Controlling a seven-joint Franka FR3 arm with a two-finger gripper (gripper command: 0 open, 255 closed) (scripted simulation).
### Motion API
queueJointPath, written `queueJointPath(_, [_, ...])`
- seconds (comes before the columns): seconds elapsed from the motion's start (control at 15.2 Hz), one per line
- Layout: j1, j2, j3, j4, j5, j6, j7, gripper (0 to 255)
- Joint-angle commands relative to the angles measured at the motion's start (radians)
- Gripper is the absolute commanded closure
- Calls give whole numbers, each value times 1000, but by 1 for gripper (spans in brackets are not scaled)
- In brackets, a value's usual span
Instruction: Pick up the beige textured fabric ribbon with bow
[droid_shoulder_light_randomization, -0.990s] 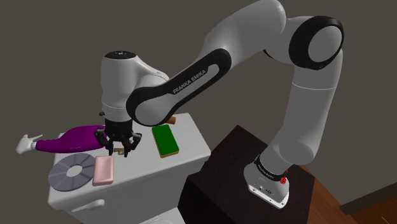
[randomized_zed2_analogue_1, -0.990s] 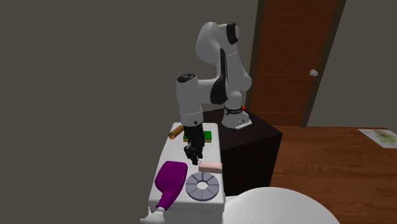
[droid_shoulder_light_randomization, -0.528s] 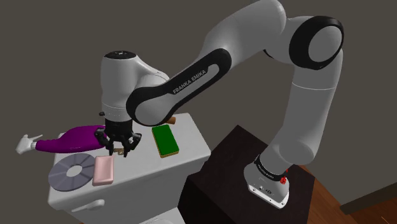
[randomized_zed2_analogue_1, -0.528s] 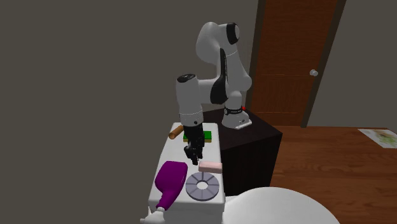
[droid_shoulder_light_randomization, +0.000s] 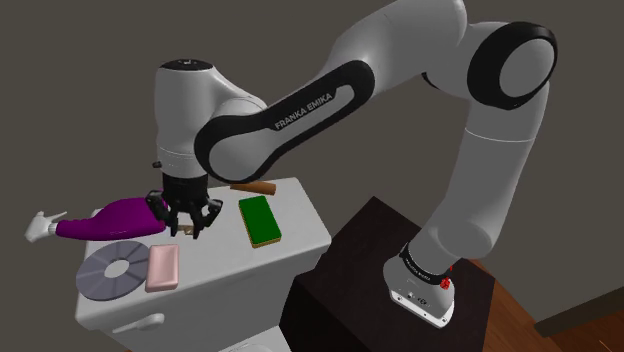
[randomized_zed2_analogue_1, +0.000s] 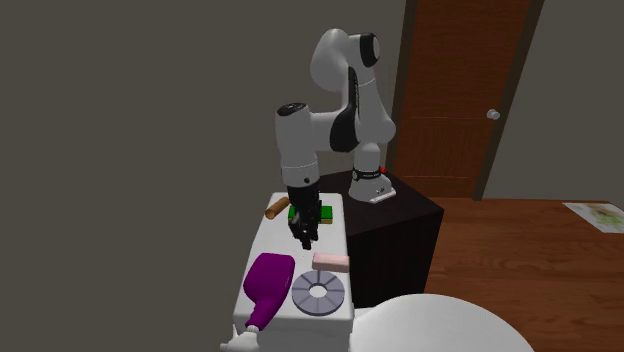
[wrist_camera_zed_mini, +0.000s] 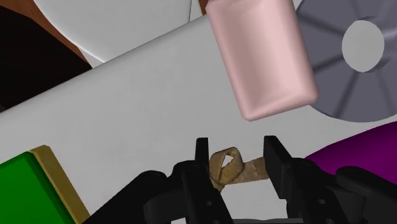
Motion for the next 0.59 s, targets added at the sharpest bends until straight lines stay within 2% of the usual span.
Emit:
queueJointPath(0.0, [-6, -18, 8, 9, 13, -24, -5, 255])
queueJointPath(0.53, [-22, -62, 25, 45, 48, -95, -19, 255])
